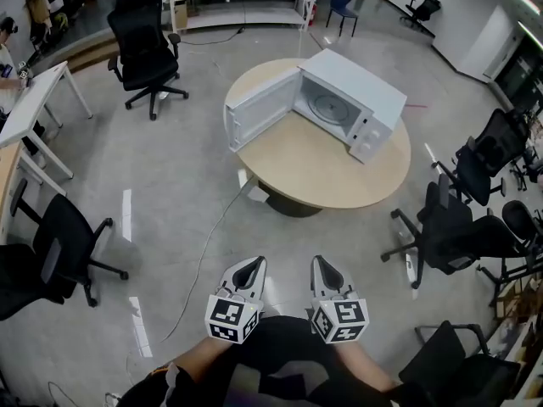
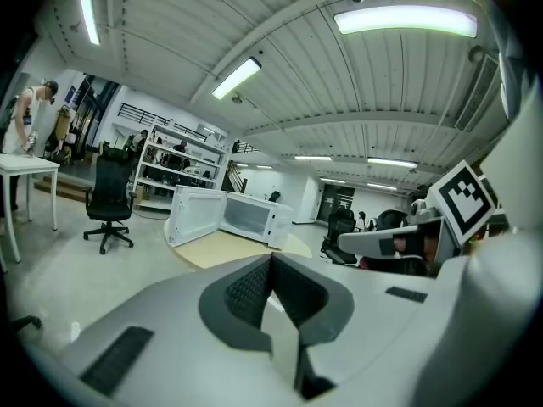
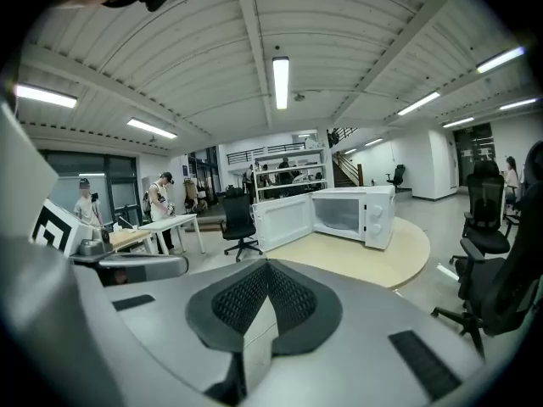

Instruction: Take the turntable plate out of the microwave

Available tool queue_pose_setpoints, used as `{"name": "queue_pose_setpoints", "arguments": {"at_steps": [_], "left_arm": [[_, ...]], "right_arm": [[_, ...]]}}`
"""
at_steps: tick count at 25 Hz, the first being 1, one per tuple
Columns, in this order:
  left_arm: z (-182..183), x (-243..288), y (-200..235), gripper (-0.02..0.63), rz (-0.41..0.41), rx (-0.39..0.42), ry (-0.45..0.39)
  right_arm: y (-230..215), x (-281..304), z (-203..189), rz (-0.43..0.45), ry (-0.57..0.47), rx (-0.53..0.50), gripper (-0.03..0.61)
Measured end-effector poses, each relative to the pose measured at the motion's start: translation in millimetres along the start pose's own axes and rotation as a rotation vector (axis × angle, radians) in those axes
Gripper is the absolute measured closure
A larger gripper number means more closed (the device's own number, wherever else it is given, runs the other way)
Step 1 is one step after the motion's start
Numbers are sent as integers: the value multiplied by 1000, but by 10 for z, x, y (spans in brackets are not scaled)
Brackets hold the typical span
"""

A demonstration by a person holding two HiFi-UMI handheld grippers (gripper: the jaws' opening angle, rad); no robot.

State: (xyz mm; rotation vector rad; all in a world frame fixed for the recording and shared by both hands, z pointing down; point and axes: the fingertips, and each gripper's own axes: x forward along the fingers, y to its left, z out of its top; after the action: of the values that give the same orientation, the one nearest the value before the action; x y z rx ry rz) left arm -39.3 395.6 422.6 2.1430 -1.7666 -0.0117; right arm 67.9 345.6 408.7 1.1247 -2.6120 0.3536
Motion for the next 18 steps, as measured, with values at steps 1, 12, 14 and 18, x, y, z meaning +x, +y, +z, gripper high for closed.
{"name": "queue_pose_setpoints", "arguments": {"at_steps": [1,12,14,18], "left_arm": [[18,-2,57,568,-1,2,-1],[70,75,462,568,16,-3,1],[73,107,532,568,31,-6,1],[112,301,698,568,74,-10,2]], "right_arm": [[44,33,26,0,-5,-3,561],[250,467,156,24,-25,-23,561],[254,558,130,37,-14,-23,561],[140,845,154,64,-3,-20,561]]}}
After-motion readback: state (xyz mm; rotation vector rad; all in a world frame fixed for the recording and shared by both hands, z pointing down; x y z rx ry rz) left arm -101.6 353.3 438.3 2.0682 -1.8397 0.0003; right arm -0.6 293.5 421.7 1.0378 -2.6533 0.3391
